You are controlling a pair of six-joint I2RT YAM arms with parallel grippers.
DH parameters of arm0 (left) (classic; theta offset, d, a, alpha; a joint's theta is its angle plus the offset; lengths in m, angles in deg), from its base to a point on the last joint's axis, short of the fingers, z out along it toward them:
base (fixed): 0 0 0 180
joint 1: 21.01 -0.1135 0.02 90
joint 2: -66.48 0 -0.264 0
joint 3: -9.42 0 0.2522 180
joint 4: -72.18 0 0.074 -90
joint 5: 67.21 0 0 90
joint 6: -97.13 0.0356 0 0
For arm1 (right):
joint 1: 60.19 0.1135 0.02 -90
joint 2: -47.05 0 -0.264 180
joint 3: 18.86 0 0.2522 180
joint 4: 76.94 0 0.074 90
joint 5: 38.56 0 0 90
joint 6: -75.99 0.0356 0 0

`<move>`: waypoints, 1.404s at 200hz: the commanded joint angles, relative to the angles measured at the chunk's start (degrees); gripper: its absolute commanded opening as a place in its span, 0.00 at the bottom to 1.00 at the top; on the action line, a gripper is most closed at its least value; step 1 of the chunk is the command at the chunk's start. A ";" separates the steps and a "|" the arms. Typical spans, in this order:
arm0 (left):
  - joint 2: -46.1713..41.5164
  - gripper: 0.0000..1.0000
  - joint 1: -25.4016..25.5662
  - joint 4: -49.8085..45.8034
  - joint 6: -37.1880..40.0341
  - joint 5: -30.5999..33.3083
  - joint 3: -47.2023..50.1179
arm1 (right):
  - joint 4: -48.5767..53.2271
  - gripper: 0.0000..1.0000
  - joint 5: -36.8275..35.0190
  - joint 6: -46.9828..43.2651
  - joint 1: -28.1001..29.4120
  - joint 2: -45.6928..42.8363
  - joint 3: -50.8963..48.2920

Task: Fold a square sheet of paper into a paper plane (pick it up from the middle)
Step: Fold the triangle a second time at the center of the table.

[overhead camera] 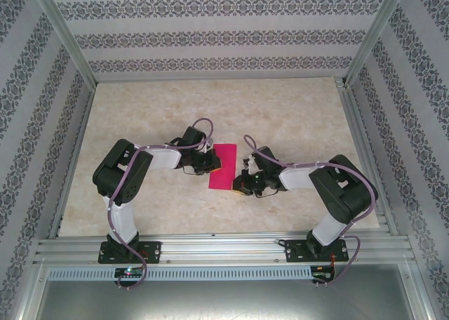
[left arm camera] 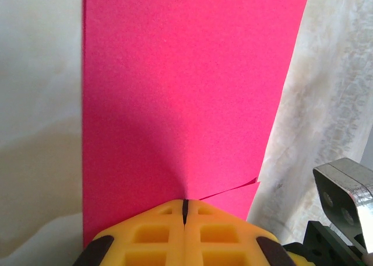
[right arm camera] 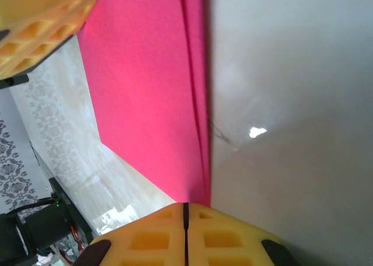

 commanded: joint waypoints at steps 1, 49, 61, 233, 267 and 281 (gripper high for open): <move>2.91 0.02 -1.37 -4.89 0.28 7.23 2.09 | 6.33 0.07 -0.07 0.40 -1.26 -1.24 -2.92; 2.70 0.02 -1.27 -4.66 0.22 6.71 1.91 | 2.19 0.06 -0.32 4.26 -1.90 -6.80 0.42; 2.57 0.02 -1.31 -4.76 0.14 6.60 1.69 | 3.96 0.05 -1.72 3.61 -1.58 -6.10 2.62; 2.89 0.03 -1.36 -6.64 1.19 6.11 -0.66 | 0.96 0.06 -0.87 3.10 1.18 6.56 3.18; 2.99 0.03 -1.33 -6.84 1.34 6.22 -0.40 | 2.57 0.06 -1.47 2.66 -0.01 3.60 1.80; 3.00 0.03 -1.36 -6.67 1.26 6.18 -0.27 | 3.90 0.06 -1.71 2.04 -0.30 3.40 1.30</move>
